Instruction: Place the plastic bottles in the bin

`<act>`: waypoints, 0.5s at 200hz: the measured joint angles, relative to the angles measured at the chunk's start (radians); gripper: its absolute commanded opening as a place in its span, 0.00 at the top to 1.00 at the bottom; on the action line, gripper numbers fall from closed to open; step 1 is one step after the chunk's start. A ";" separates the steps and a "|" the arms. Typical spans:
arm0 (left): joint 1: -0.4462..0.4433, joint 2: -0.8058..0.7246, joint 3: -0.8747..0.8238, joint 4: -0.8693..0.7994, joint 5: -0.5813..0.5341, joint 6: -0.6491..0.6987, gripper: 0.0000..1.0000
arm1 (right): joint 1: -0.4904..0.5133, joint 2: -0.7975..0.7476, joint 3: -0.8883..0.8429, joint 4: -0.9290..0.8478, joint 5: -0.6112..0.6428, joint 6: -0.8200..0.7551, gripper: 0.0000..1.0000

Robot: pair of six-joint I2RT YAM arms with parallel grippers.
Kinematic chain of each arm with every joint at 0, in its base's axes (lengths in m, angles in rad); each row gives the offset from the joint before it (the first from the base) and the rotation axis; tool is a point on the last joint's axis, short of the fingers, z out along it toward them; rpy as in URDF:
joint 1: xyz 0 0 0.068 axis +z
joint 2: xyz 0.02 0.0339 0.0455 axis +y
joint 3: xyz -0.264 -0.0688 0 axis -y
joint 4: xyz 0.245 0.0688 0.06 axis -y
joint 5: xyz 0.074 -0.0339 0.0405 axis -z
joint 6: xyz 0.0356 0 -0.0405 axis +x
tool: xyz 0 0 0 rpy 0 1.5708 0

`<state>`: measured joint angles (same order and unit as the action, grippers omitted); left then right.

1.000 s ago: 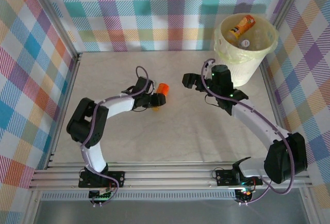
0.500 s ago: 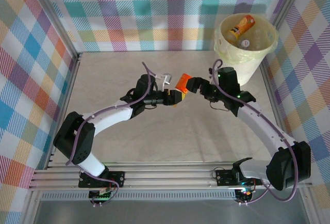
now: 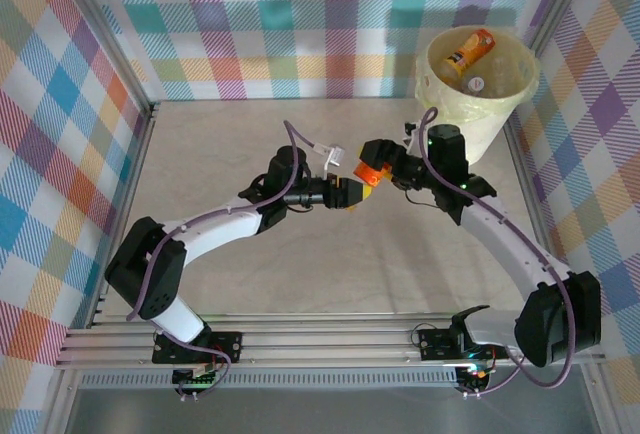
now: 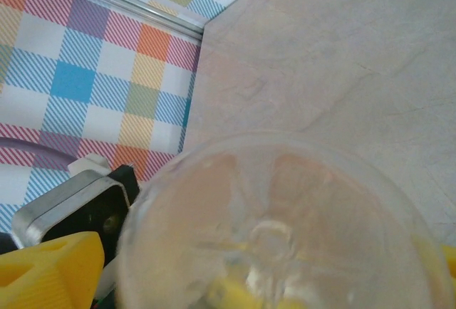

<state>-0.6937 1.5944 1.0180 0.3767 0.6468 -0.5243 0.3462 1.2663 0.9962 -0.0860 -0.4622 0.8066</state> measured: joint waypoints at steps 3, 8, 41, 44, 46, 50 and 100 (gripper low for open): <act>0.000 0.000 0.000 0.003 0.001 -0.001 0.63 | 0.000 0.003 -0.001 0.002 0.000 0.001 0.17; -0.001 0.000 0.000 0.008 0.003 -0.004 0.63 | 0.000 0.007 -0.003 0.005 0.000 0.000 0.22; -0.005 0.008 0.000 0.019 0.008 -0.012 0.60 | 0.000 0.014 -0.019 0.019 0.006 -0.007 0.41; -0.005 0.009 0.000 0.020 0.008 -0.012 0.60 | 0.001 0.014 -0.019 0.020 0.007 -0.008 0.42; -0.005 0.010 0.000 0.020 0.008 -0.013 0.59 | 0.001 0.014 -0.019 0.018 0.009 -0.009 0.43; -0.005 0.011 0.000 0.020 0.010 -0.014 0.58 | 0.001 0.014 -0.019 0.018 0.008 -0.013 0.44; -0.006 0.009 0.026 -0.010 -0.005 -0.010 0.07 | 0.005 -0.003 -0.016 0.010 0.062 -0.056 0.55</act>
<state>-0.6998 1.6032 1.0439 0.3672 0.6418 -0.5343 0.3508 1.2629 0.9806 -0.0765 -0.4004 0.7502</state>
